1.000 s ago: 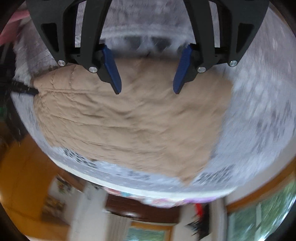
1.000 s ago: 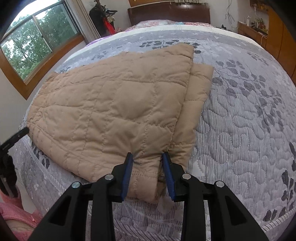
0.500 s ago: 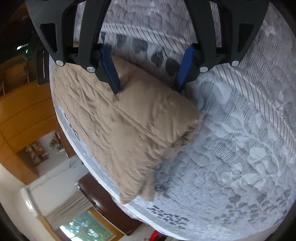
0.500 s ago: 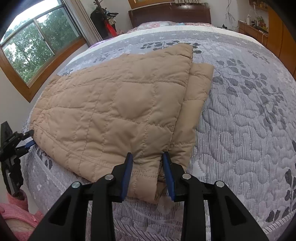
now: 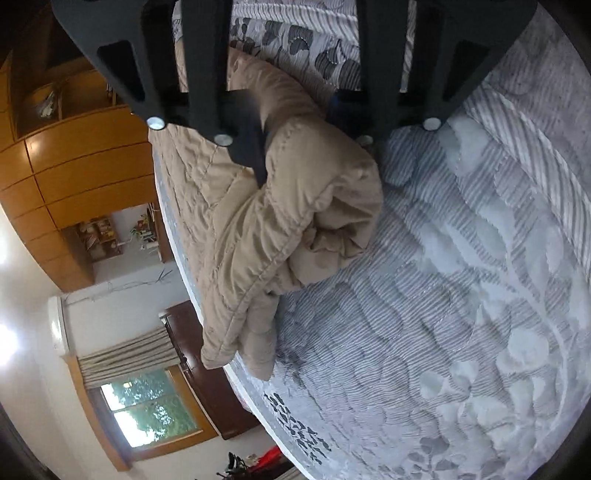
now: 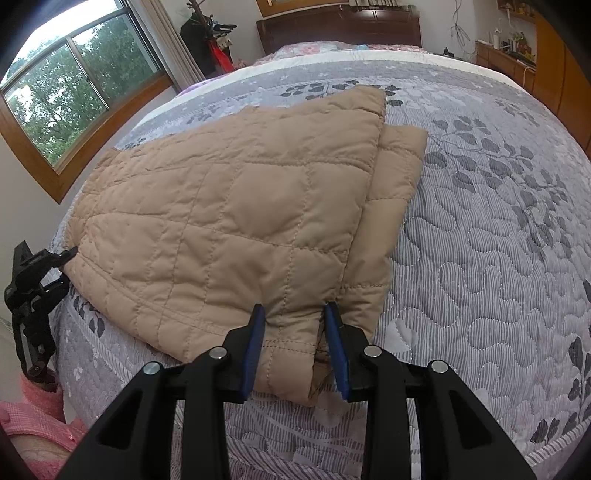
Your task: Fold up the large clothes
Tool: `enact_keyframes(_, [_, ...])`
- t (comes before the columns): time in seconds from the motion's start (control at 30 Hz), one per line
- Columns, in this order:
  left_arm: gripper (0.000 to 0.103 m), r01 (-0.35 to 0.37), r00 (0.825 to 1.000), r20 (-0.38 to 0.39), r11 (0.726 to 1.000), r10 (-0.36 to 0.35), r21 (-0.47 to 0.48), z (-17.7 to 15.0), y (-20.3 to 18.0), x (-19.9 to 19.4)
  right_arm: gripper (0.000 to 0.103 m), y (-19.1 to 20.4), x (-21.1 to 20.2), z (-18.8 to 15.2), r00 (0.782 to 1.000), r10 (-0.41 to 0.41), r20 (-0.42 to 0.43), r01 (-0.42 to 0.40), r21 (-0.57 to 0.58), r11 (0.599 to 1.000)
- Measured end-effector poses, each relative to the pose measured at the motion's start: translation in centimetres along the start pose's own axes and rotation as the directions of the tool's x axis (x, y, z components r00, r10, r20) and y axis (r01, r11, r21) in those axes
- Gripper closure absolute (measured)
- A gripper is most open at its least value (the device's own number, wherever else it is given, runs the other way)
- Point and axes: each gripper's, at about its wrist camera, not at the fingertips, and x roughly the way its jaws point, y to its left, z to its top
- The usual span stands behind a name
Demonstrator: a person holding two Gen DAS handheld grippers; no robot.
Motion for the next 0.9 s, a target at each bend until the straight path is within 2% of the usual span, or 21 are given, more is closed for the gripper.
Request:
enact_keyframes(0.13, [0.082,-0.037,0.999,0.026,0.998,0.036,0.045,-0.8,-0.9,0.4,0.07,-0.1,0.1,0.0,1.0,0.003,0.0,-0.003,0.001,1.0])
enact_keyframes(0.27, [0.087,-0.005,1.0,0.008,1.0,0.004,0.008,-0.8,-0.8,0.3,0.07,-0.1,0.1,0.0,1.0,0.004,0.0,-0.004,0.001,1.0])
enact_keyframes(0.37, [0.091,-0.035,0.998,0.057,0.994,0.03,0.105,-0.9,-2.4,-1.1,0.07,-0.2,0.1,0.0,1.0,0.009,-0.002,-0.009,0.004,1.0])
enact_keyframes(0.47, [0.092,-0.052,0.993,0.113,0.975,0.028,0.218,-1.2,-5.4,-2.6,0.07,-0.2,0.1,0.1,1.0,0.009,-0.006,-0.009,0.008,1.0])
enact_keyframes(0.57, [0.092,-0.069,0.988,0.157,0.936,0.015,0.344,-1.9,-8.4,-3.9,0.07,-0.3,0.0,0.2,1.0,0.014,-0.015,-0.013,0.019,1.0])
enact_keyframes(0.67, [0.092,-0.066,0.984,0.176,0.876,-0.022,0.478,-3.1,-11.7,-4.6,0.07,-0.5,-0.1,0.4,0.999,0.018,-0.031,-0.017,0.034,0.999])
enact_keyframes(0.77, [0.092,-0.032,0.984,0.162,0.809,-0.078,0.586,-4.5,-14.9,-4.9,0.07,-0.6,-0.1,0.7,0.999,0.021,-0.045,-0.019,0.041,0.999])
enact_keyframes(0.9, [0.092,0.028,0.986,0.096,0.702,-0.137,0.712,-6.9,-18.6,-4.6,0.07,-0.5,0.0,0.7,0.998,0.019,-0.055,-0.017,0.042,0.999])
